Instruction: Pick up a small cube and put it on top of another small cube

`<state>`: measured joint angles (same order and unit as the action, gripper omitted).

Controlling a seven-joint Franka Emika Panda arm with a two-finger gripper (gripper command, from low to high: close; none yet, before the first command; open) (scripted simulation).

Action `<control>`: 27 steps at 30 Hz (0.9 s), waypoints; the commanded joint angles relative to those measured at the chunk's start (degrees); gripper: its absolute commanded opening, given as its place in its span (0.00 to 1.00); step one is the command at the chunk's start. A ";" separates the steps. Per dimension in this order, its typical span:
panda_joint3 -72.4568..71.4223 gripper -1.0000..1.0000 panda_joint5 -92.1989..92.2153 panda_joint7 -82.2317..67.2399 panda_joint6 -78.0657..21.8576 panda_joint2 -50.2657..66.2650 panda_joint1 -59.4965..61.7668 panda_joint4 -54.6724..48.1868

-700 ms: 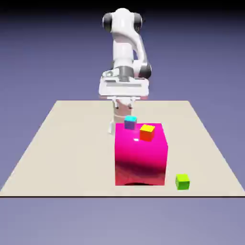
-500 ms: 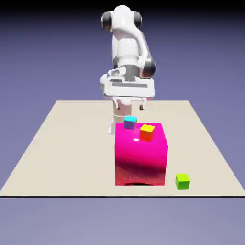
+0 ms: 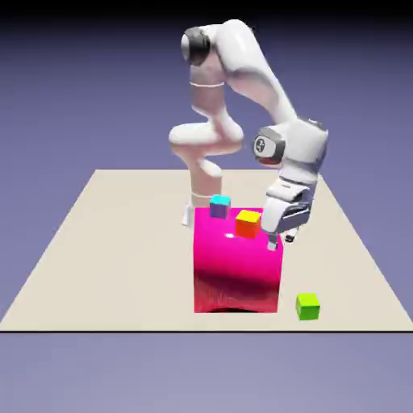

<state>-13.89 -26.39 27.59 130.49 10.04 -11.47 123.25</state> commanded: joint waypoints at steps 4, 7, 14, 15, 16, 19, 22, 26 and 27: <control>-3.21 0.50 -5.35 -2.36 -7.64 8.31 -1.72 -6.46; -5.62 0.50 -9.36 -4.13 -13.36 14.54 -3.01 -11.30; -11.24 0.50 -18.72 -8.26 -26.72 29.07 -6.03 -22.59; -13.03 0.50 -20.34 -7.62 -26.56 30.85 -5.59 -22.06; -12.00 0.50 -22.00 -6.58 -24.15 32.68 -5.15 -21.19; -10.26 0.00 -24.48 -5.03 -20.42 35.44 -4.50 -19.90; -12.58 0.00 -21.16 -7.11 -25.39 31.76 -5.37 -21.62; -17.55 0.00 -17.89 -15.87 -28.89 28.68 1.79 -22.54; -18.80 0.00 -17.18 -18.21 -29.56 28.04 3.87 -22.69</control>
<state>-32.69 -43.45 9.36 100.89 38.08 -7.61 100.57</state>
